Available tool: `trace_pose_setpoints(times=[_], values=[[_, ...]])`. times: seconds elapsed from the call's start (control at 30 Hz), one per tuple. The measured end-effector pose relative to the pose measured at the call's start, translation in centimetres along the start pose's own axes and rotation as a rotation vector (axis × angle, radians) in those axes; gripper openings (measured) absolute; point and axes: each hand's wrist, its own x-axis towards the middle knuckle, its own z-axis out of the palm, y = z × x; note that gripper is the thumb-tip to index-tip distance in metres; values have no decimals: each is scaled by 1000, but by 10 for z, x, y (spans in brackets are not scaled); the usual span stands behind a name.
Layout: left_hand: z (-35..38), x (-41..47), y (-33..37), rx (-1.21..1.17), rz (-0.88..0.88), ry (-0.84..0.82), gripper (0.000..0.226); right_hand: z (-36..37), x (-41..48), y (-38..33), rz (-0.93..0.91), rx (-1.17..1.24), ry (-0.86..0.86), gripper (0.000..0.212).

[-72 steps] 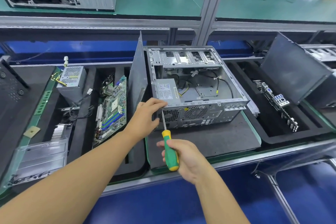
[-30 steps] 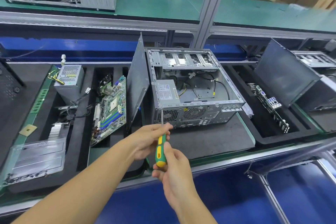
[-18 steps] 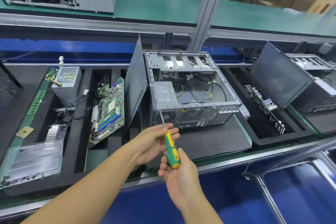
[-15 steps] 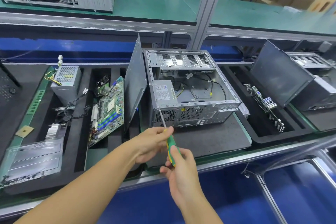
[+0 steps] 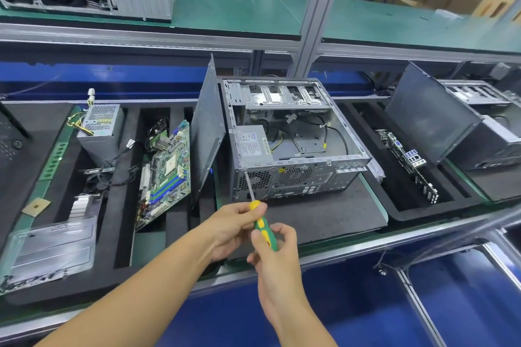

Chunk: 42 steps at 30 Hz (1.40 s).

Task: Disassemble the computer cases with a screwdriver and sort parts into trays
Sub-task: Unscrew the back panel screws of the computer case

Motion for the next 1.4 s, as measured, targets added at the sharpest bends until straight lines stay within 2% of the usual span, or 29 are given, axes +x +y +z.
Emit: trace_pose_setpoints(times=[0.1,0.17,0.23,0.33,0.4,0.53,0.63,0.7,0.77,0.87,0.93,1.0,1.13,1.23,1.3,1.4], values=[[-3,1,0,-117,4,-2,45,3,-2,-3,33,158,-14,21],[-7,-1,-1,-234,-3,-26,44,2,-3,-6,169,292,-56,38],[-11,-2,-3,-304,-7,-83,41,0,-2,-4,232,319,-73,51],[-8,-5,-2,-135,5,-80,37,-1,-1,1,140,203,-14,27],[-3,-7,-1,28,31,-44,46,-1,1,3,65,138,-5,18],[1,-4,0,-20,26,14,43,1,1,0,41,206,-20,25],[-5,-2,-2,-135,20,-15,36,-2,2,-7,196,352,-65,45],[-10,-2,-2,-227,9,-60,36,-7,5,-8,244,350,-97,52],[-12,-2,-1,-229,1,-108,40,-9,6,-7,205,274,-81,40],[-6,-4,2,-91,-1,-100,45,-8,10,-1,101,173,-40,17],[-1,-3,2,-21,17,-26,49,-5,10,1,71,179,-32,22],[-2,-1,2,-80,43,37,43,-2,9,0,83,243,-51,21],[-11,0,2,-173,48,18,34,-3,11,-5,166,286,-81,34],[-16,3,1,-86,31,-26,29,-6,12,-1,128,247,-73,28],[-19,4,-9,129,5,-3,22,-11,12,5,122,212,-63,23],[-33,8,-41,344,-29,258,15,-29,13,19,124,135,-55,19]])
